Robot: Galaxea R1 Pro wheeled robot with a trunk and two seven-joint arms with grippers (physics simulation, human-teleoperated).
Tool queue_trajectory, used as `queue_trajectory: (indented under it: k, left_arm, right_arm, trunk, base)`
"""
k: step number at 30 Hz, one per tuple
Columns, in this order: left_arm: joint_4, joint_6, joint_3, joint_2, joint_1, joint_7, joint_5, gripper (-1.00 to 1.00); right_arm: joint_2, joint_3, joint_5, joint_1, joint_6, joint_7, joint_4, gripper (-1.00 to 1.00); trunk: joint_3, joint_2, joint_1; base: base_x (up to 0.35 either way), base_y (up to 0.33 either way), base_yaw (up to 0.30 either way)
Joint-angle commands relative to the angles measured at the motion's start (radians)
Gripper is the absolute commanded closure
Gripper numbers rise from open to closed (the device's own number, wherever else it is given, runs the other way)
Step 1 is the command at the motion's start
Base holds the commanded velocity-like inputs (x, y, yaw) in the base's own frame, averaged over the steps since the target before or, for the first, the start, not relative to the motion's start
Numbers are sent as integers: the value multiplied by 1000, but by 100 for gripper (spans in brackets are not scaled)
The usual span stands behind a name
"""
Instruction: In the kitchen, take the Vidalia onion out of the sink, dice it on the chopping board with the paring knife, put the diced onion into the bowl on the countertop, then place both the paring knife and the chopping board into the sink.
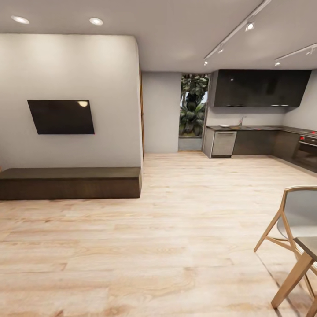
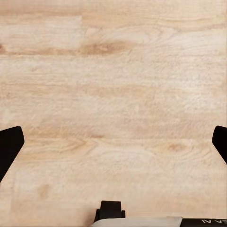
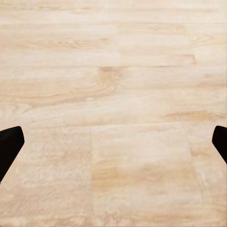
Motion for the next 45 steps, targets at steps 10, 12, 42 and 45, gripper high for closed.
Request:
queue_trajectory:
  k: [10, 12, 42, 45]
  left_arm:
    - [-1, -1, 0, 0, 0, 0, 3, -100]
    - [-1, -1, 0, 0, 0, 0, 3, -100]
    - [-2, -1, 0, 1, 0, 0, 3, -100]
    - [-3, -2, 0, 1, 0, 0, 3, -100]
  right_arm:
    - [0, 1, 1, 0, -3, -3, 0, -100]
    - [0, 1, 1, 0, -3, -3, 0, -100]
    - [0, 1, 1, 0, -3, -3, 0, -100]
    - [0, 1, 1, 0, -3, -3, 0, -100]
  trunk:
    - [-1, 0, 1]
    - [-1, 0, 1]
    - [-1, 0, 1]
    - [-1, 0, 1]
  base:
    - [322, 0, 0]
    - [322, 0, 0]
    - [322, 0, 0]
    - [322, 0, 0]
